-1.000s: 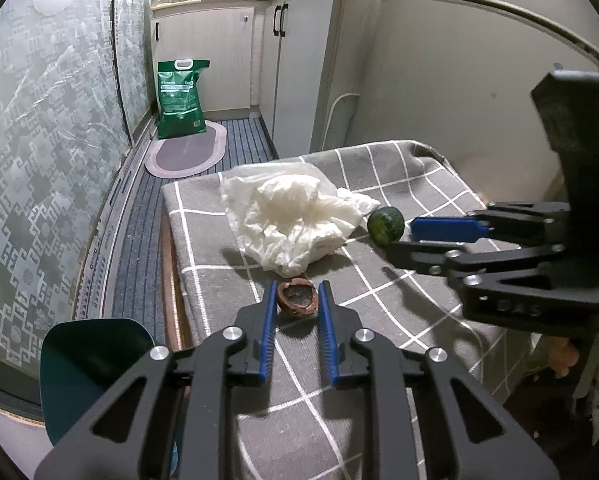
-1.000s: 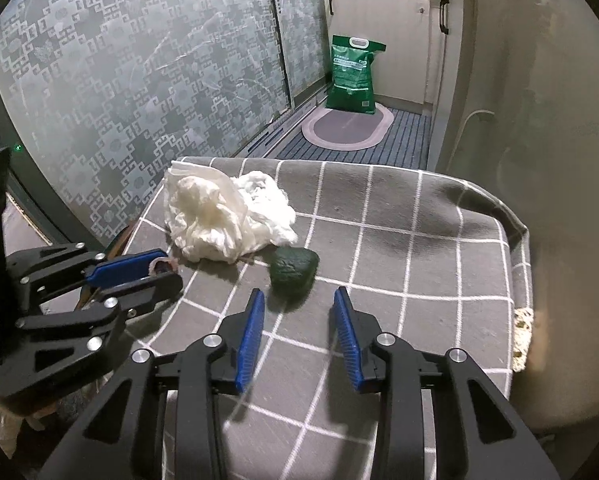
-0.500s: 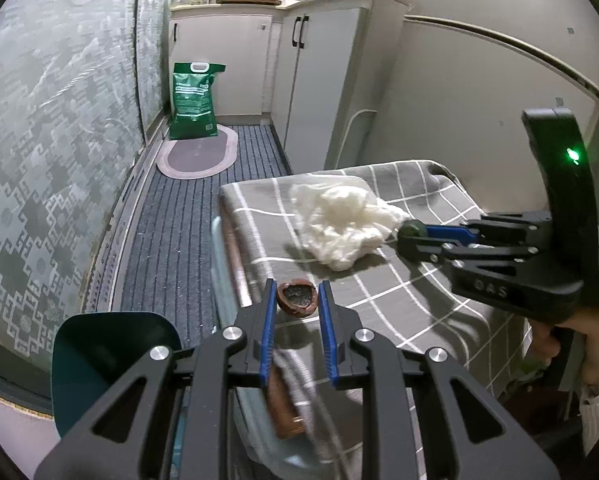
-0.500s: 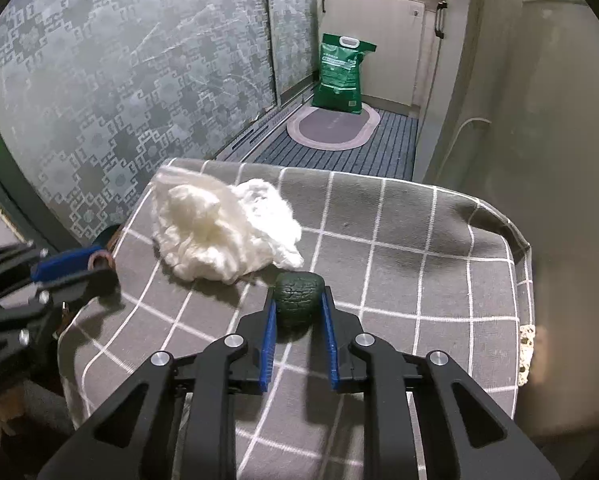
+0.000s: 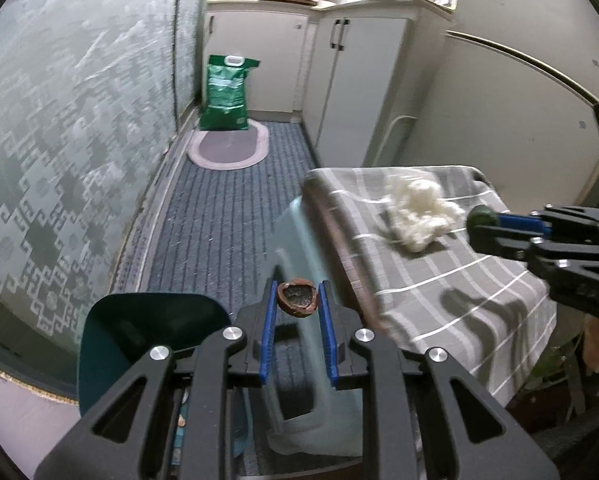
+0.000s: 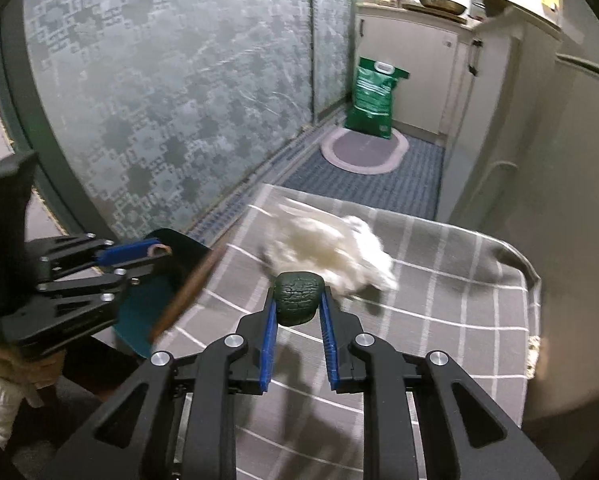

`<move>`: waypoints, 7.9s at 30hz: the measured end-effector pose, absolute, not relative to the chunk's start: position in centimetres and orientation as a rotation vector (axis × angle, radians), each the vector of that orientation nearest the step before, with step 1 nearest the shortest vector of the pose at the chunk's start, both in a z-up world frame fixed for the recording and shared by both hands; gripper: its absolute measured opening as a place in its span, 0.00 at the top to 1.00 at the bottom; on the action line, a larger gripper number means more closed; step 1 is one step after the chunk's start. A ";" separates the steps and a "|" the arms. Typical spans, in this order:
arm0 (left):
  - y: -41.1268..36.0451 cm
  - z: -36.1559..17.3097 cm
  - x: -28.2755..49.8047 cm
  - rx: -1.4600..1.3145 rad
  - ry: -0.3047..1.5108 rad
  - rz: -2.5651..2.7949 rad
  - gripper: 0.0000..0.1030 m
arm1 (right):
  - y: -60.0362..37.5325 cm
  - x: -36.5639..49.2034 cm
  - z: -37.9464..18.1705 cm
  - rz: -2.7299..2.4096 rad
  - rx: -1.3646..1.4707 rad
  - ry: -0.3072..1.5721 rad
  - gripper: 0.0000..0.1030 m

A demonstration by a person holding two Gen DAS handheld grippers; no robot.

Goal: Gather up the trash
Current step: 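Drop the nut shell from the left tool into the bin while the right tool carries the green fruit, then carry the green fruit in the right tool over the teal bin and open it, then move both tools back over the table, then grasp the white plastic bag with the right tool, then grasp the crumpled white tissue with the left tool, then carry the tissue in the left tool while the right tool carries the bag to the bin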

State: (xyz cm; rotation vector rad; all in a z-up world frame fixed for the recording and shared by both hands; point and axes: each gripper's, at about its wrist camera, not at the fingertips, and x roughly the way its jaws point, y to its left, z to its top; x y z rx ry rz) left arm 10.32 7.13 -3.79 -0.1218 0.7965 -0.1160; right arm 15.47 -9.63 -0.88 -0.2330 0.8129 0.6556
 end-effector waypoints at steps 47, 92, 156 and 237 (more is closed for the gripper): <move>20.1 -4.1 5.4 -0.200 0.792 0.085 0.71 | 8.4 12.7 -4.6 0.932 -0.315 0.872 0.81; 21.1 2.0 0.3 -0.188 0.653 0.085 0.60 | 13.9 15.9 -14.5 0.805 -0.382 1.149 0.71; 6.5 1.3 8.0 -0.111 0.705 -0.066 0.40 | -6.5 20.0 -3.1 0.554 -0.298 0.795 0.96; 5.1 1.4 11.7 -0.160 0.746 0.009 0.93 | -17.5 15.5 2.5 0.642 -0.039 0.725 0.99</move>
